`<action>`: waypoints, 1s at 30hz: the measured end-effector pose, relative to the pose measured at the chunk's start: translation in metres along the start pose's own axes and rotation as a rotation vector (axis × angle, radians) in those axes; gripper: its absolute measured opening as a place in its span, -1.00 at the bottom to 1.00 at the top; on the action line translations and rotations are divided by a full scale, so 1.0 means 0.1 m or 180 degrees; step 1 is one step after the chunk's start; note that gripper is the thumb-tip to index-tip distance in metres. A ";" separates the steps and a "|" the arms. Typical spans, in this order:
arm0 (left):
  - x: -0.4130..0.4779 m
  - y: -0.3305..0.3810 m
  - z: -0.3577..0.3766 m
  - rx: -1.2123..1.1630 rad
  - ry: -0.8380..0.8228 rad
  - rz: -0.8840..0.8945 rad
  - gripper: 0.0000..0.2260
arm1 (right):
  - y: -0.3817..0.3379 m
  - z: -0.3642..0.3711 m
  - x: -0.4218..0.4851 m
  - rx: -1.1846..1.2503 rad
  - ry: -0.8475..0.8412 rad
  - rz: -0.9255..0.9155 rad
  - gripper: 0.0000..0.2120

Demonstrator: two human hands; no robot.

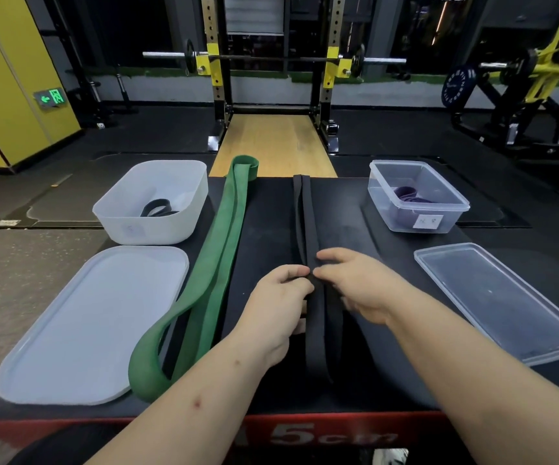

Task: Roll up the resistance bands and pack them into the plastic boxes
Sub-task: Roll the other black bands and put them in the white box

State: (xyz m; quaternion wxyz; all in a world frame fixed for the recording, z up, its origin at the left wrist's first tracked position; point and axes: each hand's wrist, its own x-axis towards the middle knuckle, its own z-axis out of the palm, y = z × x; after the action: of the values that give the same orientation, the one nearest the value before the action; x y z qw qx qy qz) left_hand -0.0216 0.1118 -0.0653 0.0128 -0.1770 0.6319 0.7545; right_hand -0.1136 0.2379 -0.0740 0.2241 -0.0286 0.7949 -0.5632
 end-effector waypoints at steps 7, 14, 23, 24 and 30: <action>-0.18 -0.11 -0.08 0.0184 -0.0273 -0.0004 -0.71 | 0.13 -0.04 -0.61 0.0187 -0.0268 0.0127 -0.65; -0.30 -0.17 -0.16 0.0195 -0.0489 -0.0064 -0.73 | 0.19 -0.11 -0.84 0.0373 -0.0534 0.0205 -0.55; -0.43 -0.29 -0.27 0.0254 -0.0439 -0.0030 -0.77 | 0.29 -0.01 -0.97 -0.0860 -0.0209 -0.0169 -0.80; -0.44 -0.32 -0.27 0.0304 -0.0441 0.0006 -0.78 | 0.30 -0.01 -0.98 -0.1202 -0.0202 -0.0302 -0.85; -0.54 -0.32 -0.27 0.0723 -0.0664 0.0236 -0.71 | 0.32 -0.09 -1.00 -0.1597 -0.0511 -0.0476 -0.84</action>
State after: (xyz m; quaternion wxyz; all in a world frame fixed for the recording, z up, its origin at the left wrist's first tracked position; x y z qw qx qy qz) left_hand 0.0440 0.1034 -0.0843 0.0705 -0.0716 0.7145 0.6924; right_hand -0.0205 0.2874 -0.0684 0.2301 -0.1864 0.8849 -0.3596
